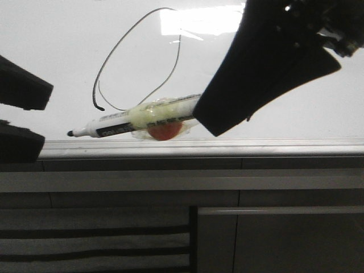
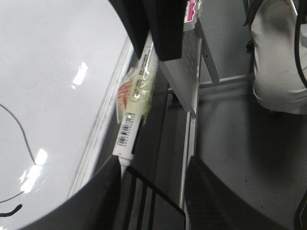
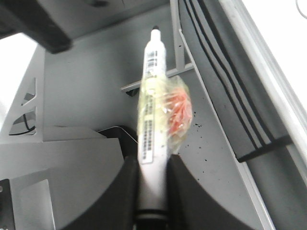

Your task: Write number 0 on whiteboard

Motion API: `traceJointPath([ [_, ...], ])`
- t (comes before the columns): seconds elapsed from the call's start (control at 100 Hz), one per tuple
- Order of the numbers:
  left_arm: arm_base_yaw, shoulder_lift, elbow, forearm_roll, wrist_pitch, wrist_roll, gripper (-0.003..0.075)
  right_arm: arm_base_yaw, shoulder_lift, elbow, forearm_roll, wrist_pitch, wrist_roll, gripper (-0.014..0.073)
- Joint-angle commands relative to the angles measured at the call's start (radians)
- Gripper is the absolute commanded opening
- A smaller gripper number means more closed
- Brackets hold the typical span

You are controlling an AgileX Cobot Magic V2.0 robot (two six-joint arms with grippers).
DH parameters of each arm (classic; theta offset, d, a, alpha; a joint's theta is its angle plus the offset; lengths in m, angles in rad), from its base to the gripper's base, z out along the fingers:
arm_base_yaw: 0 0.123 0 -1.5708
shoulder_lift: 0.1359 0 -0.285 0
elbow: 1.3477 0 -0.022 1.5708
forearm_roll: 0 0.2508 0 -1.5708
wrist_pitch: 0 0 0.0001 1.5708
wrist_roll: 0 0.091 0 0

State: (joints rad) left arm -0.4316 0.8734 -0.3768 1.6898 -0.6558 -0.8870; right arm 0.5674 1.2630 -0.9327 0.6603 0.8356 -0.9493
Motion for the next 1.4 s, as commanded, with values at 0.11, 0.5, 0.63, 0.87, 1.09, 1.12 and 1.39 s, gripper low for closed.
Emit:
traceJointPath([
  [0.11,-0.004,0.026,-0.048,-0.045,0.019,0.009,0.0285,0.058,-0.025,-0.037,0.034,-0.04,-0.001,-0.0065],
  [0.5,-0.004,0.026,-0.048,-0.045,0.012,0.009,0.0277,0.147,-0.025,-0.056,0.057,-0.105,-0.001,-0.0065],
  [0.63,-0.004,0.026,-0.048,-0.045,0.012,0.009,0.0195,0.147,-0.025,-0.056,0.055,-0.107,-0.001,-0.0065],
  [0.87,-0.004,0.026,-0.048,-0.045,0.014,0.01,-0.002,0.147,-0.025,-0.056,0.055,-0.101,-0.001,-0.0065],
  [1.09,-0.004,0.026,-0.048,-0.045,0.016,0.01,-0.002,0.147,-0.027,-0.056,0.061,-0.129,-0.001,0.0225],
  [1.12,-0.004,0.026,-0.048,-0.045,0.025,0.01,-0.002,0.147,-0.027,-0.056,0.066,-0.141,-0.001,0.0351],
  [1.39,-0.004,0.024,-0.066,-0.045,0.361,-0.197,-0.002,0.147,-0.079,-0.056,0.047,-0.35,-0.003,0.0652],
])
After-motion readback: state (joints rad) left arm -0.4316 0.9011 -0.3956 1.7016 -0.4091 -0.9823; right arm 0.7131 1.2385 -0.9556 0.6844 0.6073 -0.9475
